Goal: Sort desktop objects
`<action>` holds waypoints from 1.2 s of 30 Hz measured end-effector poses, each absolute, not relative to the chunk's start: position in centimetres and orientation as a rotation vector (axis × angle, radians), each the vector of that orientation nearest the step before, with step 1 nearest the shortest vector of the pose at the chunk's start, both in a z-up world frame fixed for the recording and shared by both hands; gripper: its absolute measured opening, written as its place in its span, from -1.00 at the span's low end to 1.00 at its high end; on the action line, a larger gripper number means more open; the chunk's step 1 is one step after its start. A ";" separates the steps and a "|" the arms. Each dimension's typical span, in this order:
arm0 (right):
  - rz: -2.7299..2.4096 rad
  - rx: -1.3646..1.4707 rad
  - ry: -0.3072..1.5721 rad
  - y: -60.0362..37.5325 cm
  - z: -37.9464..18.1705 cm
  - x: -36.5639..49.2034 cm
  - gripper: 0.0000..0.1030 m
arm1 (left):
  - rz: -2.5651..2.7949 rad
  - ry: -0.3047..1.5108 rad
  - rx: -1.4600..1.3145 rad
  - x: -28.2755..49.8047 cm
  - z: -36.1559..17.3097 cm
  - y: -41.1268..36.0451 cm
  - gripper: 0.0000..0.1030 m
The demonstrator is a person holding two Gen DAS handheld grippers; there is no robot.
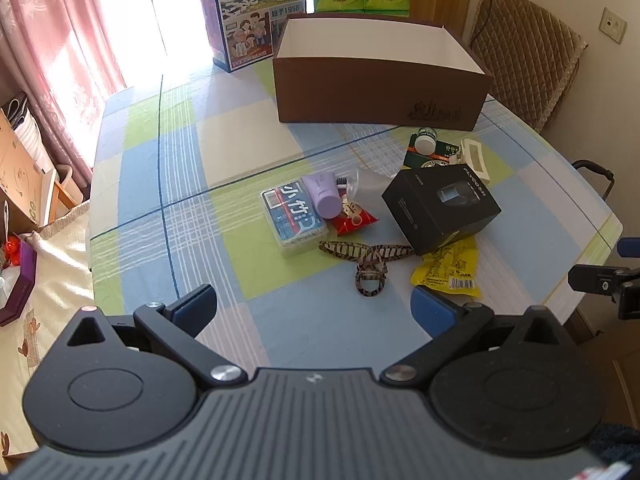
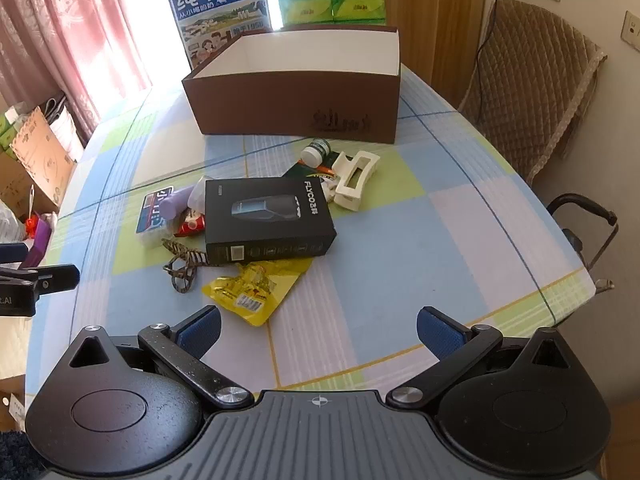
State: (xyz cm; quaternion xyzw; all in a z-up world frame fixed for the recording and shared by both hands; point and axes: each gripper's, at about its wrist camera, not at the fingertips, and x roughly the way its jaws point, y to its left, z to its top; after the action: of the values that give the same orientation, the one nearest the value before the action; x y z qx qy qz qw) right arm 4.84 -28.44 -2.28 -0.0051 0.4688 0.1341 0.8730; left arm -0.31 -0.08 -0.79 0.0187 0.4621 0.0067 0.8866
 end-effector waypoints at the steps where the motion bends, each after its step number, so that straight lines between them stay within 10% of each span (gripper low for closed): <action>1: 0.280 -0.012 0.980 -28.4 -2.2 4.8 0.97 | 0.013 0.962 0.039 -0.3 -0.8 -0.1 0.98; 36: 0.284 -0.022 0.995 -27.7 -2.2 4.5 0.97 | 0.002 0.973 0.021 -0.8 -1.4 0.2 0.98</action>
State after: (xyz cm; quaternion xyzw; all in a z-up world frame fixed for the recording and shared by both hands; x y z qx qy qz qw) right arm 4.54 -27.71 -2.23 -0.0103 0.4756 0.1359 0.8691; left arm -0.84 0.22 -1.36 0.0101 0.4677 0.0009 0.8838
